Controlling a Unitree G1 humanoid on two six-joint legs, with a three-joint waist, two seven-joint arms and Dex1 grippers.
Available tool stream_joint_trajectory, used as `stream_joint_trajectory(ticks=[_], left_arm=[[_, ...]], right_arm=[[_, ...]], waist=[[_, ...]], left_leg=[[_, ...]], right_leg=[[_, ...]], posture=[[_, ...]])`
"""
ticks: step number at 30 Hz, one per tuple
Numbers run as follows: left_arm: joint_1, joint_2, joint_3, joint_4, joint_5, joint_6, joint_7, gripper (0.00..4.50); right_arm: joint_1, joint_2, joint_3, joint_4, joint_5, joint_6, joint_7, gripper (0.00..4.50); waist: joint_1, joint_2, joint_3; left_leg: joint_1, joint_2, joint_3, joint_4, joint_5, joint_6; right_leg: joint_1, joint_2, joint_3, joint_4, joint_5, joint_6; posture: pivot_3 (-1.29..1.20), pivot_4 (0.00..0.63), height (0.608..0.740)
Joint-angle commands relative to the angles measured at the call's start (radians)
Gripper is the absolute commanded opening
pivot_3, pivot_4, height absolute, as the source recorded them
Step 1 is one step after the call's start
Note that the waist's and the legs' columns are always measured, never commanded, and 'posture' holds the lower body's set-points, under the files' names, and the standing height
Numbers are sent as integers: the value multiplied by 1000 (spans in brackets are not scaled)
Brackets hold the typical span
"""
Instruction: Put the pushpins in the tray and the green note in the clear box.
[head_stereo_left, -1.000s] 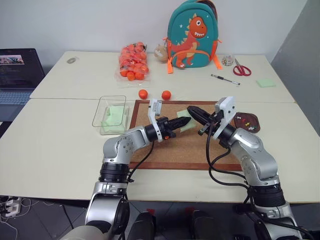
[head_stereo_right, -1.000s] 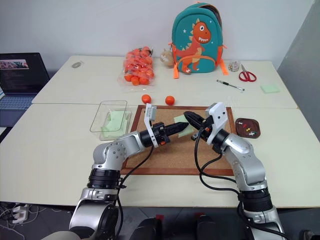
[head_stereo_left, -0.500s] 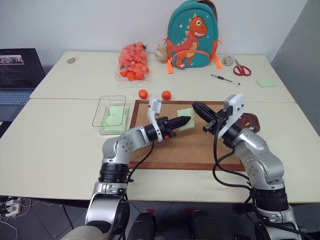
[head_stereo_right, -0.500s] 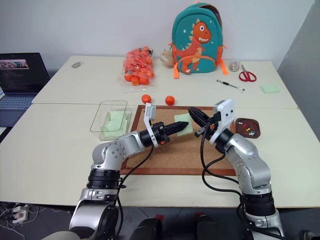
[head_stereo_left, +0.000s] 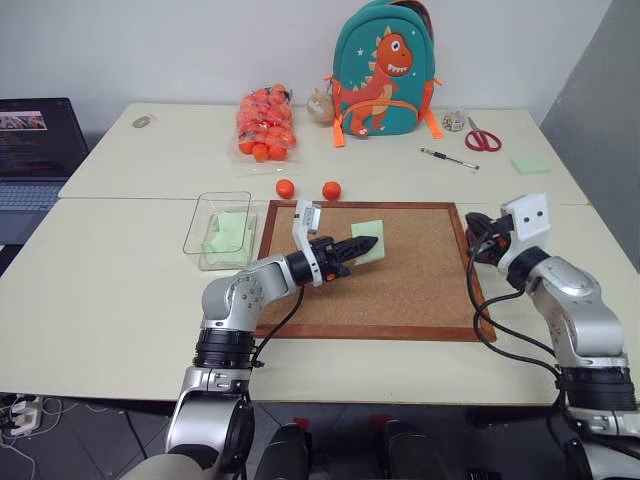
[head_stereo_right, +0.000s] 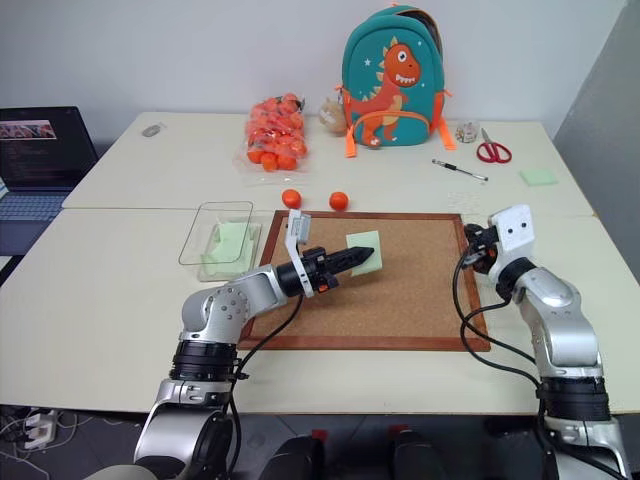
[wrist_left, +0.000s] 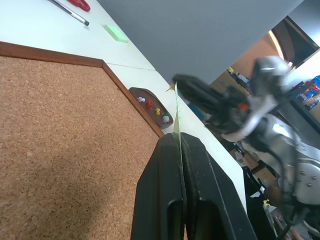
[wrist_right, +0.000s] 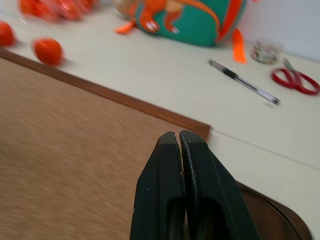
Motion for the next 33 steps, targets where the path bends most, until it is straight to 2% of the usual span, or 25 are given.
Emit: stream_joint_trajectory(ticks=[1, 2, 4, 5, 6, 9, 13, 19, 23, 28, 33], left_arm=[[1, 6, -14, -44, 5, -28, -12, 36], [3, 8, -15, -48, 5, -29, -12, 36], [7, 10, -16, -52, 4, -30, -11, 0], [9, 10, -17, -54, 4, -32, -10, 0], [11, 11, -18, -56, 4, -33, -10, 0], [15, 14, -21, -61, 4, -34, -10, 0], [18, 17, -24, -65, 5, -36, -11, 0], [7, 26, -16, -69, 18, -65, -1, 0], [-17, 70, 10, -131, 56, -119, 46, 0], [-29, 167, 73, -203, 144, -193, 171, 0], [-6, 259, 107, -210, 241, -220, 280, 0]], right_arm=[[-96, -21, -28, 170, -32, -42, -32, 0], [-115, -19, -38, 213, -30, -41, -40, 0], [-141, -18, -46, 273, -30, -37, -42, 490], [-150, -19, -46, 296, -31, -38, -42, 542], [-157, -19, -47, 316, -29, -35, -37, 883], [-171, -19, -51, 353, -26, -39, -30, 1342], [-174, -14, -75, 343, -3, -32, -31, 2248], [-134, -26, -107, 195, 26, 0, -28, 3469], [-56, -30, -73, -48, 121, 99, 103, 4384], [14, 4, 16, -352, 280, 270, 200, 4490], [-40, 41, 81, -433, 360, 364, 227, 4490]], waist=[[0, 0, 0], [1, 0, 0], [1, 0, 0], [3, 0, 0], [3, 0, 0], [3, 0, 0], [3, 0, 0], [1, 0, 0], [3, 0, 0], [-3, 0, 0], [1, 0, 0]], left_leg=[[0, 0, 0, 0, 0, 0], [0, 0, 0, 0, 0, 0], [0, 0, 0, 0, 0, 0], [0, 0, 0, 0, 0, 0], [0, 0, 0, 0, 0, 0], [0, 0, 0, 0, 0, 0], [0, 0, 0, 0, 0, 0], [0, 0, 1, 0, 0, 0], [-1, 0, 0, 0, 0, 0], [0, 1, -1, 0, 0, 0], [0, 1, -3, 0, 0, 0]], right_leg=[[0, 0, 0, 0, 0, 0], [0, 0, 0, 0, 0, 0], [0, 0, 0, 0, 0, 0], [0, 0, 0, 0, 0, 0], [0, 0, 0, 0, 0, 0], [0, 0, 0, 0, 0, 0], [0, 0, 0, -1, 0, 0], [0, 0, 0, 0, 0, 0], [0, 0, 0, -1, 0, 0], [0, 0, 0, 0, 0, 0], [0, 0, -1, 0, 0, 0]], posture=[[0, 150, 740], [0, 150, 740], [0, 150, 740], [0, 150, 740], [0, 150, 740], [0, 150, 740], [0, 150, 740], [0, 150, 740], [0, 150, 740], [0, 150, 740], [0, 150, 740]])
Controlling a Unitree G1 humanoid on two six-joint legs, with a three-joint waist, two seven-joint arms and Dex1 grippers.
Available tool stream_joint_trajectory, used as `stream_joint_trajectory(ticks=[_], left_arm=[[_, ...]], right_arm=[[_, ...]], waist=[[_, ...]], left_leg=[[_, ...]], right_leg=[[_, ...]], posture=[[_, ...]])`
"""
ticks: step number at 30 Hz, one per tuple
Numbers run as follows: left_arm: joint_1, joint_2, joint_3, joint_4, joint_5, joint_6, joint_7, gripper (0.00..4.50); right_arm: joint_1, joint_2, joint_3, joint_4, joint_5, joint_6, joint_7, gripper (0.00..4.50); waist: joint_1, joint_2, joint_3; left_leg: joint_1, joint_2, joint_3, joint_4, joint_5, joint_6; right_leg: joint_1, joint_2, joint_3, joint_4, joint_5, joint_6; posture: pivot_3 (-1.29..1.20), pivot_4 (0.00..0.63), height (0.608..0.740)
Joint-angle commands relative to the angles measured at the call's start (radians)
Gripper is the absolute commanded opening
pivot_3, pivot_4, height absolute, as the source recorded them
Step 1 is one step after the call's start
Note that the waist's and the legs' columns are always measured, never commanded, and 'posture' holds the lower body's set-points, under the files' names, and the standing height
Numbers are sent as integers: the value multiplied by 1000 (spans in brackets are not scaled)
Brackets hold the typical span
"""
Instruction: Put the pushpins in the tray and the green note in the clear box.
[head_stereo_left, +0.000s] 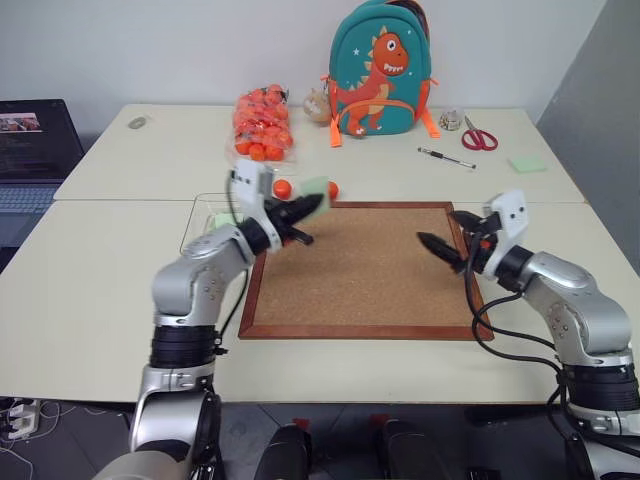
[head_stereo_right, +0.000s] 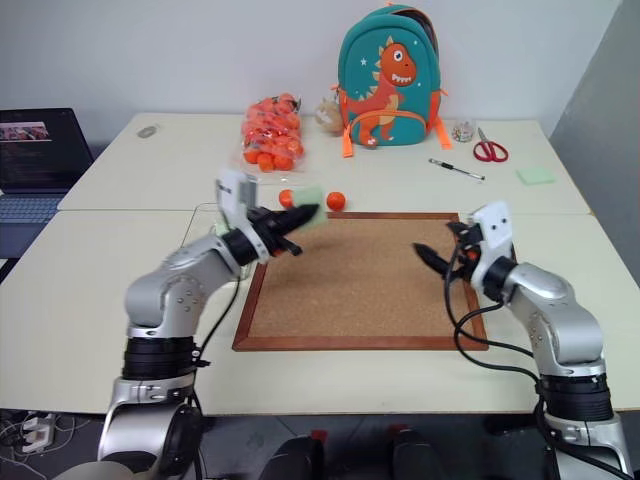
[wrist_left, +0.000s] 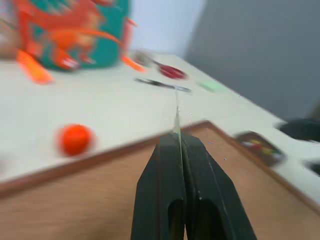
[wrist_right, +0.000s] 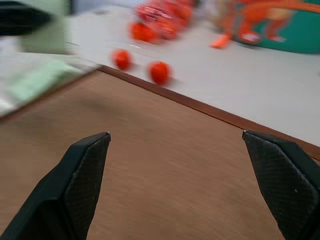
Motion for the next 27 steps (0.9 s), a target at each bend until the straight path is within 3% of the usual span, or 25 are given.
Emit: stream_joint_trajectory(ticks=[1, 6, 12, 27], left_arm=[[6, 55, 35, -26, 68, -26, 73, 0], [2, 136, 30, 39, 166, -30, 135, 0], [-13, 148, 0, 112, 226, -22, 158, 0], [-19, 154, -16, 150, 343, -108, 217, 2767]], right_arm=[[-62, 14, 32, -60, 59, 51, 26, 4490], [-168, 52, 96, -40, 92, 87, 65, 4490], [-215, 77, 129, 3, 75, 70, 71, 4490], [-207, 74, 121, -4, 60, 66, 64, 4500]], waist=[[5, -1, 0], [6, -2, 1], [10, -3, 2], [8, -4, 2]], left_leg=[[0, 0, 0, 0, 0, 0], [0, 0, -1, 0, 0, 0], [-1, 0, -1, 0, 0, 0], [-2, 0, -1, -1, 0, 0]], right_leg=[[0, 0, 0, 0, 0, 0], [-1, 0, -1, 0, 0, 0], [-1, -1, -3, -1, 0, 0], [-2, -1, -2, 0, 0, 0]], posture=[[0, 150, 740], [0, 150, 740], [0, 150, 740], [0, 150, 740]])
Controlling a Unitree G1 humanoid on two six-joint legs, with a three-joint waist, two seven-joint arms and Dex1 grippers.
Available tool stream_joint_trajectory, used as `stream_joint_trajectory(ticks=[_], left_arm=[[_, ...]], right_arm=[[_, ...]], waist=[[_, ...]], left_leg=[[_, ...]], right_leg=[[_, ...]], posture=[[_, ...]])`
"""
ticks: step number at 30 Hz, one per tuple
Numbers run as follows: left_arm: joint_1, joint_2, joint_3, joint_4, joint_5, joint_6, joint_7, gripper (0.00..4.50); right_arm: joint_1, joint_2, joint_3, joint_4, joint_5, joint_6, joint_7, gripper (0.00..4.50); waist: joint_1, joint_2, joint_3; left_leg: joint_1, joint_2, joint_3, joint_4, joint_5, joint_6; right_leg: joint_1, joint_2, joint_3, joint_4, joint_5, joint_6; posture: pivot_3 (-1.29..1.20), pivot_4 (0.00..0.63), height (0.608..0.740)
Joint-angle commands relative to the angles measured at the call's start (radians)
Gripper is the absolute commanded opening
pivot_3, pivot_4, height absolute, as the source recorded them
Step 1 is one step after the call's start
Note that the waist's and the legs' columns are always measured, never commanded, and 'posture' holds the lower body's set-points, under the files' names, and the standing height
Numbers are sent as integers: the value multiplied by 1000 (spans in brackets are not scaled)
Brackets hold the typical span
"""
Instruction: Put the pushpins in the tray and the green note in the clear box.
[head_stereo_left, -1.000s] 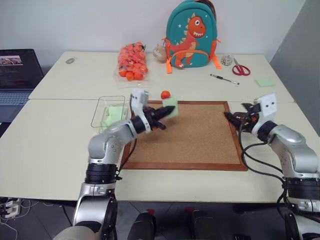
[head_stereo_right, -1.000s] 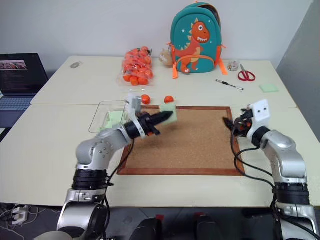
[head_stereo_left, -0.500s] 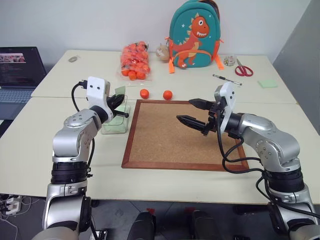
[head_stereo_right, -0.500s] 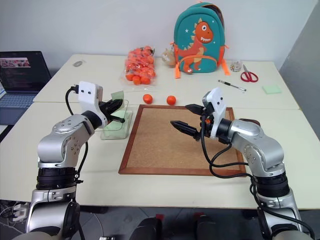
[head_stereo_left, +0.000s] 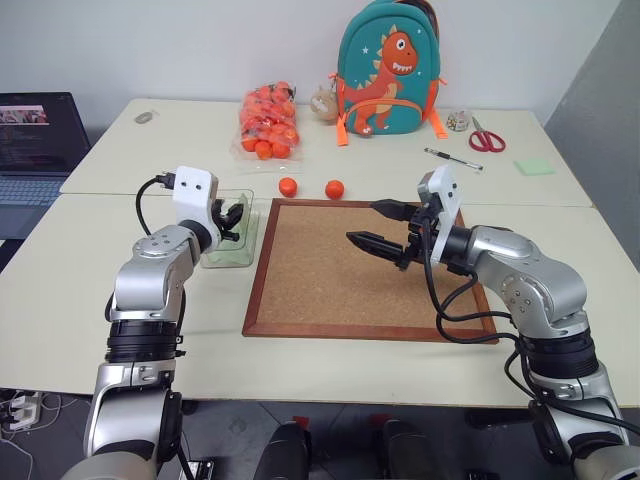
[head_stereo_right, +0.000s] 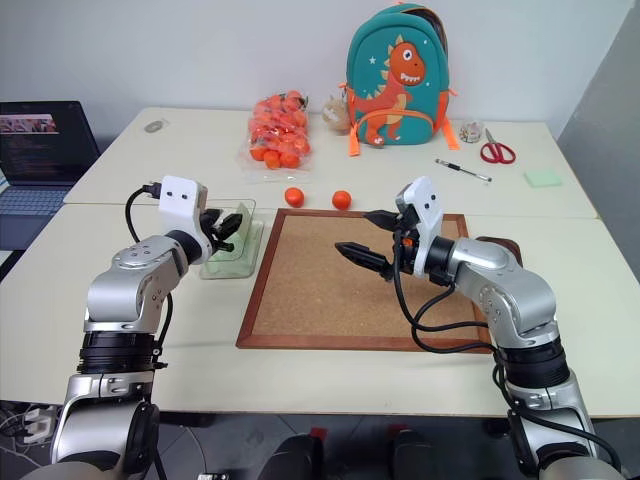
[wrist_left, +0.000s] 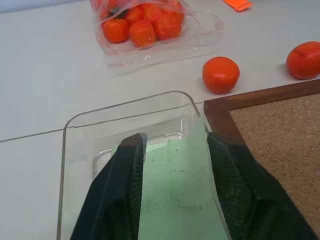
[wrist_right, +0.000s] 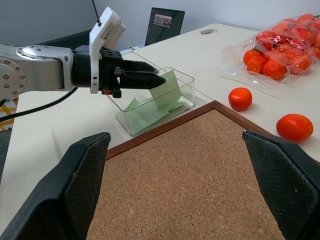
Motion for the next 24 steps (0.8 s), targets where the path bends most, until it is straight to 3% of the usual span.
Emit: stream_joint_trajectory(ticks=[1, 8, 17, 20, 24], left_arm=[[-20, 24, -12, -43, 58, -84, 19, 3015], [0, 25, -21, -52, 145, -181, 77, 4443], [86, 47, -26, -142, 225, -326, 85, 4443], [115, 32, -15, -204, 164, -318, 27, 4443], [147, 35, -12, -304, -27, -178, -173, 4443]], right_arm=[[-11, -7, -17, -38, 0, -18, 1, 4500], [-10, -11, -20, -35, -7, -20, 4, 4500], [-3, -18, -25, -39, -12, -23, 12, 4500], [0, -21, -27, -43, -8, -22, 17, 4500], [23, -44, -34, -77, 15, -9, 43, 4500]], waist=[[0, 0, 0], [0, 0, 0], [0, 0, 0], [0, 0, 0], [0, 0, 0]], left_leg=[[0, 0, 0, 0, 0, 0], [0, 0, 0, 0, 0, 0], [0, 0, 0, 0, 0, 0], [0, 1, 0, 0, 0, 0], [0, 1, 1, 0, 0, 0]], right_leg=[[0, 0, 0, 0, 0, 0], [0, 0, 0, 0, 0, 0], [0, 0, 0, 0, 0, 0], [0, -1, 0, 0, 0, 0], [0, -1, 0, 0, 0, 0]], posture=[[0, 150, 740], [0, 150, 740], [0, 150, 740], [0, 150, 740], [0, 150, 740]])
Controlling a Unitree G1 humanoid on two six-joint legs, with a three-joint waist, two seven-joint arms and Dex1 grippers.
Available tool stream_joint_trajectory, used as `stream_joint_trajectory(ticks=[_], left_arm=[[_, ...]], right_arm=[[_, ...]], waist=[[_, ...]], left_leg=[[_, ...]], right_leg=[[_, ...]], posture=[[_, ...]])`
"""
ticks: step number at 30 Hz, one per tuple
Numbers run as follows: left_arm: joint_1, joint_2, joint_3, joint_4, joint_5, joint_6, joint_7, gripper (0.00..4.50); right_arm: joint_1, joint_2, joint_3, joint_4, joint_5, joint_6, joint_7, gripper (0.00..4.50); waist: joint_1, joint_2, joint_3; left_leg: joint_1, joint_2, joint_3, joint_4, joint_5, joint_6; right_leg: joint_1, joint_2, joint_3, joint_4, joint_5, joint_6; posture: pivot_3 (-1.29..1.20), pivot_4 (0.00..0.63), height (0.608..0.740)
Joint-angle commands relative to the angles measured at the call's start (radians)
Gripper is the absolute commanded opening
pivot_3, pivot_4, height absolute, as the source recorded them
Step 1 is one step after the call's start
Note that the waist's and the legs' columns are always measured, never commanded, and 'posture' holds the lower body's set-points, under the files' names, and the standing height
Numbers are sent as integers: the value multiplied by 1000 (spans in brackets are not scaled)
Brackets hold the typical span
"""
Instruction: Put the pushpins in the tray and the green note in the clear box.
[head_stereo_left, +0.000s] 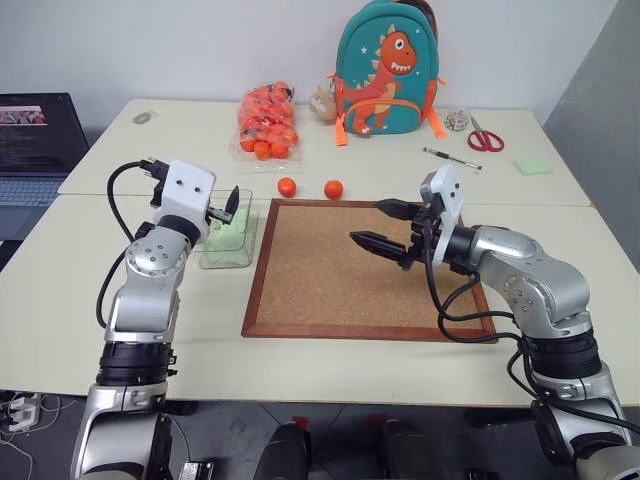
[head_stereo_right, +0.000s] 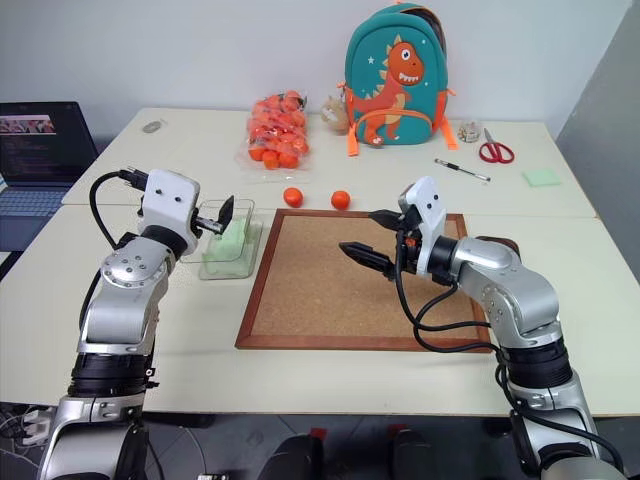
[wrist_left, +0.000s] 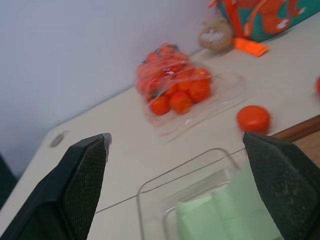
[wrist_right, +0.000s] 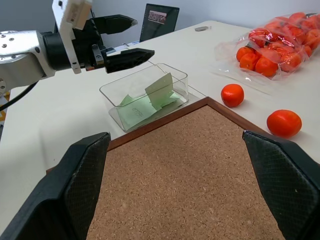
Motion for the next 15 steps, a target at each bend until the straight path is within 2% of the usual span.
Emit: stream_joint_trajectory(ticks=[1, 3, 5, 10, 15], left_arm=[[15, 28, 10, -114, -166, 112, -186, 4443], [19, 64, 11, -155, -263, 186, -305, 4443], [19, 100, -9, -188, -287, 177, -384, 4443], [5, 101, -40, -230, -353, 233, -447, 4443], [49, 114, -76, -263, -456, 334, -544, 4443]], right_arm=[[16, -31, -31, -76, 36, -7, 36, 4500], [46, -66, -43, -104, 46, -5, 62, 4500], [85, -110, -59, -134, 53, -6, 89, 4500], [204, -209, -122, -220, 87, -5, 127, 4500], [311, -256, -207, -280, 111, -23, 123, 4500]], waist=[[0, 0, 0], [-1, 0, 0], [-1, 0, 0], [2, -1, 1], [-3, -1, 1]], left_leg=[[0, 0, 0, 0, 0, 0], [0, -1, 0, 0, 0, 0], [0, -1, 0, 0, 0, 0], [0, -1, 0, 0, 0, 0], [0, -1, 1, 0, 0, 0]], right_leg=[[0, 0, 0, 0, 0, 0], [0, 0, 0, 0, 0, 0], [0, 1, -1, 0, 0, 0], [1, 0, -1, -1, 0, 0], [1, 2, 0, -1, 0, 0]], posture=[[0, 150, 740], [0, 150, 740], [0, 150, 740], [0, 150, 740], [0, 150, 740]])
